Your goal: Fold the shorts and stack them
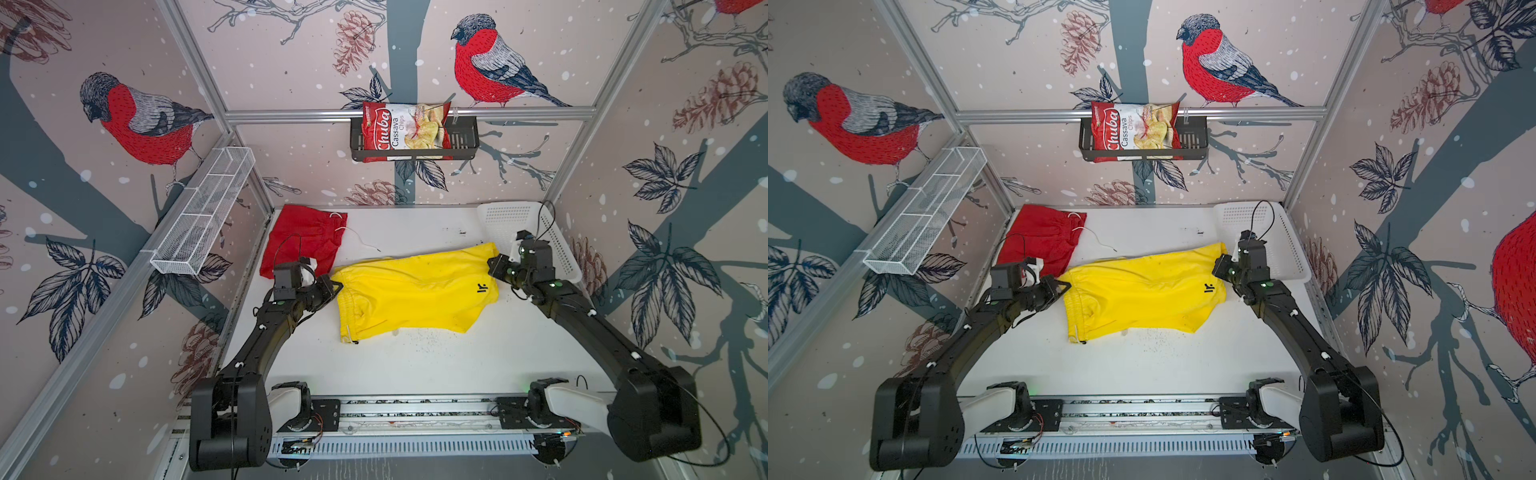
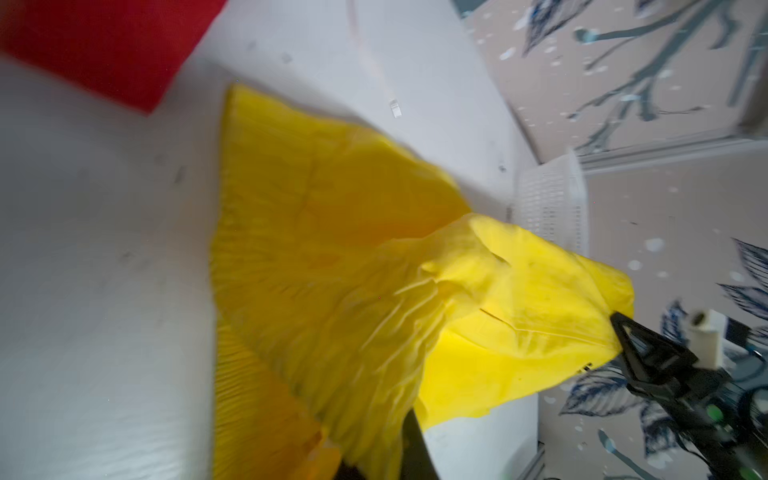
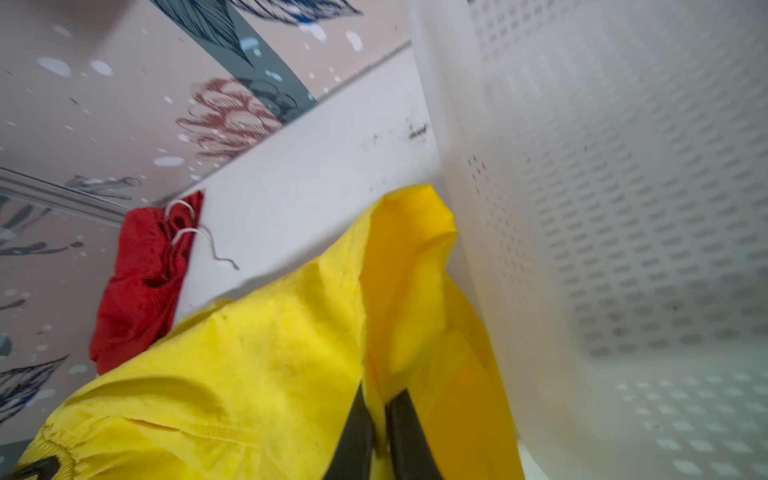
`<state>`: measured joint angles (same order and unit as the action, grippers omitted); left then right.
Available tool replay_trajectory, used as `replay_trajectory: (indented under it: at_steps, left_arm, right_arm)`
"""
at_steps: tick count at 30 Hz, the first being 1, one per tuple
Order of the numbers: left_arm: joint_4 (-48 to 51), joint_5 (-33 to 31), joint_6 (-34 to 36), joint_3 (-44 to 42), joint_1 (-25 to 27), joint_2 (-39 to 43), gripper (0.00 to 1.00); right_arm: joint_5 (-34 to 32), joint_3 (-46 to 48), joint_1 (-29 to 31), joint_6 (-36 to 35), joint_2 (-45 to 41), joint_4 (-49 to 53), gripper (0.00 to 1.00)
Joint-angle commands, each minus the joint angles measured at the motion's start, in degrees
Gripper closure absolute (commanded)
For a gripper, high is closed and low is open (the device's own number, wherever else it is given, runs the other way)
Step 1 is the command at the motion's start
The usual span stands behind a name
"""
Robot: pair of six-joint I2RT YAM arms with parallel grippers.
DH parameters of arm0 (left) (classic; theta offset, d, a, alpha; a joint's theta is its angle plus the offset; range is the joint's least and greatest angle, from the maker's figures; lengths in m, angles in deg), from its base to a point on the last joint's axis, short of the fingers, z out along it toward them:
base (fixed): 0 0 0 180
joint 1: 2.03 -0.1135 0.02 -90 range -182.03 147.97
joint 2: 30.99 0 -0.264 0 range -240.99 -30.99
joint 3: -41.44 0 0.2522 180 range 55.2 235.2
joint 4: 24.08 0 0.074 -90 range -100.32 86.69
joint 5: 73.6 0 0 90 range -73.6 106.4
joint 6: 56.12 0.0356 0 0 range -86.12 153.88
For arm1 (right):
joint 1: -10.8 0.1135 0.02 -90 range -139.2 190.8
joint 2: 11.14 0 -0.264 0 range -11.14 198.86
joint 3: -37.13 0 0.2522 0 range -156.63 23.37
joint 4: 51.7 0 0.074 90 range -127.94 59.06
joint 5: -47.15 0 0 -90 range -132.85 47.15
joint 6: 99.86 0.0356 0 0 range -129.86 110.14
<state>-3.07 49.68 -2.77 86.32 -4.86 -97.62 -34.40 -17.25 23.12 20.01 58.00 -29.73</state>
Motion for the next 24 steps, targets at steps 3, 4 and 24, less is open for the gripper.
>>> replay_trajectory:
  at_steps: [3,4,24]
  left_arm:
    - [-2.42,-6.99,-3.04,-5.29,0.1,0.77,1.0]
    - [-2.67,-7.05,-3.36,-5.37,0.1,0.35,1.0]
    - [1.34,-4.83,-1.49,-0.96,0.1,3.64,0.36]
  right_arm:
    - [0.86,8.25,0.32,1.04,2.4,-1.77,0.84]
    - [0.84,8.77,0.42,0.86,2.4,-2.07,0.84]
    - [8.1,10.97,0.64,2.07,-1.68,1.57,0.5]
